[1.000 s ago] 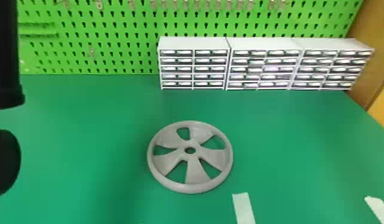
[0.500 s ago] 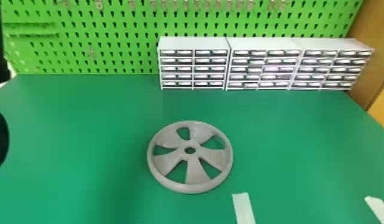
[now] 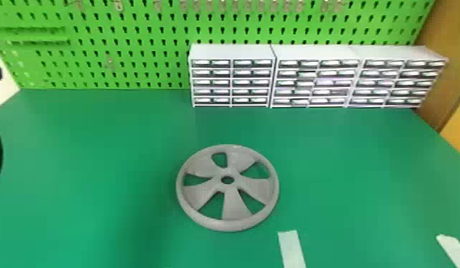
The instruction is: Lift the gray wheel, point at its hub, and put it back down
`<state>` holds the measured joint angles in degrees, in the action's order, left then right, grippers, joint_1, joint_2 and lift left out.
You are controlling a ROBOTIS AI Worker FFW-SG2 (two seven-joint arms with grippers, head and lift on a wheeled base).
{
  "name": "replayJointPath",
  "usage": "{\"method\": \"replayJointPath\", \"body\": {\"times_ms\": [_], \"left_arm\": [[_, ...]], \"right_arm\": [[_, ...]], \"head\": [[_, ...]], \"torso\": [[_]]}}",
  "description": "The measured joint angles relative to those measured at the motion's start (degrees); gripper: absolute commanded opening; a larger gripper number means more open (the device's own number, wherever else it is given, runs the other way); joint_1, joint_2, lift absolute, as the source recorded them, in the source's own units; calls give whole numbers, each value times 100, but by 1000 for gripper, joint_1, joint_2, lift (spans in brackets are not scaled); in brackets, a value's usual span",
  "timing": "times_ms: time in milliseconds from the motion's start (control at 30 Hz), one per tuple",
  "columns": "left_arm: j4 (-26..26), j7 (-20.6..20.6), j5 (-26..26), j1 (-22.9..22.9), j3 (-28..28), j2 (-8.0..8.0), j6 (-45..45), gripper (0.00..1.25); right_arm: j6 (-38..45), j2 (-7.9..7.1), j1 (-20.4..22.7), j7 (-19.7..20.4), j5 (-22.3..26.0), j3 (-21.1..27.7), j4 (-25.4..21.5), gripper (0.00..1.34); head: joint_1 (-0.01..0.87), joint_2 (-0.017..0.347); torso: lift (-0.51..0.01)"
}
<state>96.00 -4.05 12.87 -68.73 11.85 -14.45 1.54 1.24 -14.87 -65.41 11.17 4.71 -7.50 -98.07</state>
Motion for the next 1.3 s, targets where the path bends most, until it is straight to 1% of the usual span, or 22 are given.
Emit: {"method": "replayJointPath", "body": {"times_ms": [200,600,1000,1133,1300], "left_arm": [[21,-39,7,17,53,-30,-15,1117],[121,-113,67,204,76,-114,-83,1123],[229,-112,67,330,75,-145,-84,1124],[248,-113,71,462,73,-149,-117,1138],[247,-153,86,751,99,-171,-261,1140]], "right_arm": [[61,-39,-5,0,40,-41,-43,1322],[268,-52,153,0,104,-50,-54,1324],[301,-69,200,0,123,-25,-84,1324],[385,-75,279,0,159,-31,-96,1324],[530,-86,512,0,219,-66,-57,1324]], "head": [[692,48],[692,48],[692,48],[692,48],[692,48]], "torso": [[-88],[-88],[-88],[-88],[-88]]}}
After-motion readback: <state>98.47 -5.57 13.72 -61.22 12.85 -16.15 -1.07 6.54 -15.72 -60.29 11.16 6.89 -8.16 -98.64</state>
